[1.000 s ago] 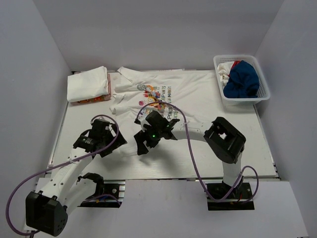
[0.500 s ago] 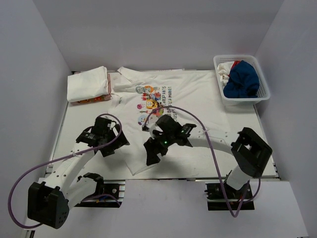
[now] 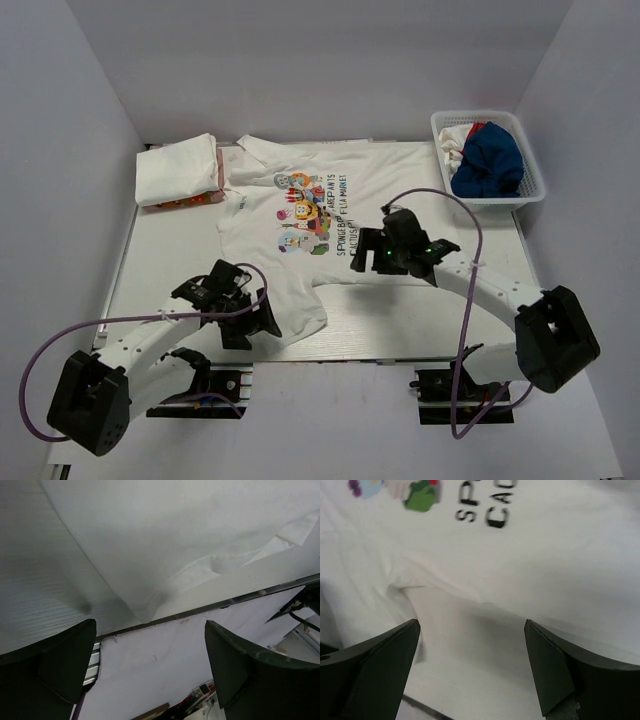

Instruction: Fold and stack the t-shirts

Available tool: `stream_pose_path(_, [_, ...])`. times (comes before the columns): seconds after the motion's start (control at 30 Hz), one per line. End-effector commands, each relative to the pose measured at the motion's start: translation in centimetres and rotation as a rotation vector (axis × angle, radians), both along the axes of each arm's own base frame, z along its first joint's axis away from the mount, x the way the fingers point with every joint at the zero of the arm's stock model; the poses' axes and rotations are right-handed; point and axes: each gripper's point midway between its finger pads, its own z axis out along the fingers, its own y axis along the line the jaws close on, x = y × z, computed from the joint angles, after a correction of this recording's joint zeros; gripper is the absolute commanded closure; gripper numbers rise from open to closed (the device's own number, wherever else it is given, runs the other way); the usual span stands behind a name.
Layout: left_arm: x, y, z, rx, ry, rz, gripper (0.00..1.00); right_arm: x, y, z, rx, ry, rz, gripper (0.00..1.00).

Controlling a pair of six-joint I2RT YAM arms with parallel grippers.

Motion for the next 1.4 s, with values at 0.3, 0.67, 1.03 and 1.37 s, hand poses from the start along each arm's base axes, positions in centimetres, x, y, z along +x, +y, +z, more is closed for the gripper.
stream_pose_path(0.3, [0.0, -0.8, -2.8, 0.092, 0.061, -0.001, 0.35, 2.4, -15.2, 1.5, -0.182, -0.161, -0.569, 0.10])
stream_pose_path(0.67, [0.1, -2.2, -0.9, 0.054, 0.046, -0.131, 1.00, 1.9, -23.0, -2.3, -0.274, -0.072, -0.833, 0.10])
stream_pose_path(1.03, [-2.4, -4.0, 3.0, -0.164, 0.015, -0.203, 1.00, 2.8, -24.7, -6.5, -0.233, 0.042, -0.916, 0.10])
stream_pose_path(1.37, [-3.8, -4.3, 4.4, -0.217, 0.013, -0.268, 1.00, 2.8, -24.5, -7.8, -0.177, 0.087, -0.935, 0.18])
